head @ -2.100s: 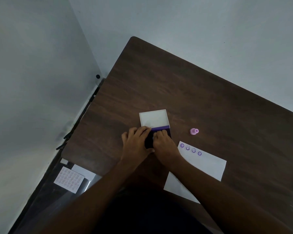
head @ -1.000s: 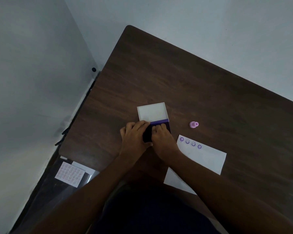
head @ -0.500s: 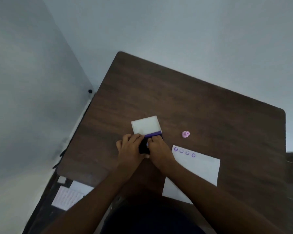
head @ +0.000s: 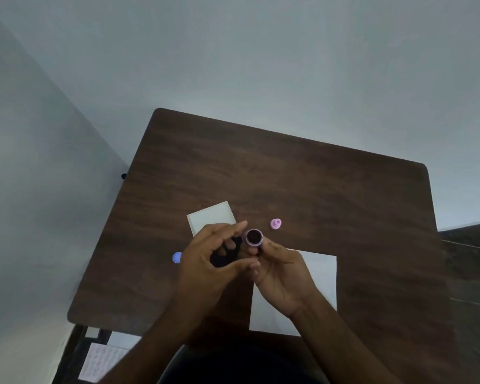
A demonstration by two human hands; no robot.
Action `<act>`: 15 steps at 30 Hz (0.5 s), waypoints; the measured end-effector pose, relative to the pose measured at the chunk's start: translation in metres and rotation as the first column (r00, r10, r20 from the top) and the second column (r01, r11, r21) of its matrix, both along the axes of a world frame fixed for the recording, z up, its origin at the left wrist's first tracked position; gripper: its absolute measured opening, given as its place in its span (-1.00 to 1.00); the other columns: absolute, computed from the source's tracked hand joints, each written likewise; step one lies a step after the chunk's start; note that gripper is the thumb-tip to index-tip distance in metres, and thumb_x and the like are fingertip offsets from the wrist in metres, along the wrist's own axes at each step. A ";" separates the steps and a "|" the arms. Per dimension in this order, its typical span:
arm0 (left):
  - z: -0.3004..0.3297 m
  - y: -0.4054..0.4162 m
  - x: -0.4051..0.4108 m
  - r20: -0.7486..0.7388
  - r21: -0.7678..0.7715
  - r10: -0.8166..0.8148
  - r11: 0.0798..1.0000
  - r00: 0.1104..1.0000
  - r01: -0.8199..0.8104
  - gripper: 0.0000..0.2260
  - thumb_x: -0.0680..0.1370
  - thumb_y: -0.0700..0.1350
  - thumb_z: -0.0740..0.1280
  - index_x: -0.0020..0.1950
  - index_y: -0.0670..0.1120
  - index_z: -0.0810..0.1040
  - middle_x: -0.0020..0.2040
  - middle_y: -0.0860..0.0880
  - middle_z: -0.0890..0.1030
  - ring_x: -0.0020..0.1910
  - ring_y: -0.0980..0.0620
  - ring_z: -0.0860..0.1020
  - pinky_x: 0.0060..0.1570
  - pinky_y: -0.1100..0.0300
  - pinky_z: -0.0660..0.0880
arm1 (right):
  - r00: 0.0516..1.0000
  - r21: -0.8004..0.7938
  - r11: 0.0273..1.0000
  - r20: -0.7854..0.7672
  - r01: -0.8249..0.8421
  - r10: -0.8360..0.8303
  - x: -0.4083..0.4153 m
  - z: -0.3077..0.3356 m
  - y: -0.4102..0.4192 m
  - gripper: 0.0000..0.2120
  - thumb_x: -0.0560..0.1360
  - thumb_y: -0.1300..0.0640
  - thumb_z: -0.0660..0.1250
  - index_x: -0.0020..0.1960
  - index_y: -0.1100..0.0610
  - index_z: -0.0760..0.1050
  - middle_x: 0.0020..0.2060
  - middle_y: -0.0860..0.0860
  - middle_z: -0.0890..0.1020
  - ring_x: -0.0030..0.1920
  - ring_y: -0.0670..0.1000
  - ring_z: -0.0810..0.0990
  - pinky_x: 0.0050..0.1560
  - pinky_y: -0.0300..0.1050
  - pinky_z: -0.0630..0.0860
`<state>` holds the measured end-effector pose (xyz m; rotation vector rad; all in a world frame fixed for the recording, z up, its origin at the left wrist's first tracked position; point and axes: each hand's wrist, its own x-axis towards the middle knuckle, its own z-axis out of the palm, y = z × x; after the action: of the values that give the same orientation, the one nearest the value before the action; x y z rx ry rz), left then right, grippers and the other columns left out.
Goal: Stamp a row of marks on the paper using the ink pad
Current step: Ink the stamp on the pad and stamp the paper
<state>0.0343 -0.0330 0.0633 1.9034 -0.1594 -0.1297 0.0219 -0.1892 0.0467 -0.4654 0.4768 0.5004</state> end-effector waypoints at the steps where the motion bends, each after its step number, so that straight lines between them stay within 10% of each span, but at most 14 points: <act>1: 0.005 -0.005 -0.001 0.024 -0.005 -0.006 1.000 1.000 0.006 -0.50 0.28 0.01 0.54 0.21 0.05 0.56 0.06 0.15 0.58 0.07 0.16 0.54 0.01 0.49 0.43 | 1.000 0.043 0.999 0.022 0.005 -0.006 -0.001 0.003 -0.001 -0.68 0.55 0.22 0.20 0.26 0.32 0.45 -0.09 0.18 0.52 -0.14 0.03 0.46 -0.18 -0.19 0.53; 15: 0.018 -0.050 0.009 0.014 0.100 -0.136 0.986 0.991 0.134 -0.67 0.35 0.12 0.42 0.09 0.22 0.50 0.03 0.26 0.52 0.08 0.42 0.45 0.04 0.59 0.34 | 0.991 0.020 0.994 0.079 0.107 -0.108 -0.019 -0.014 -0.033 -0.56 0.48 0.15 0.37 0.32 0.25 0.41 0.29 0.24 0.45 0.24 0.23 0.17 0.38 0.06 0.11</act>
<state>0.0431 -0.0828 0.0809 1.9932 -0.3012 -0.2127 0.0034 -0.2223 0.0322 -0.4403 0.4178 0.3799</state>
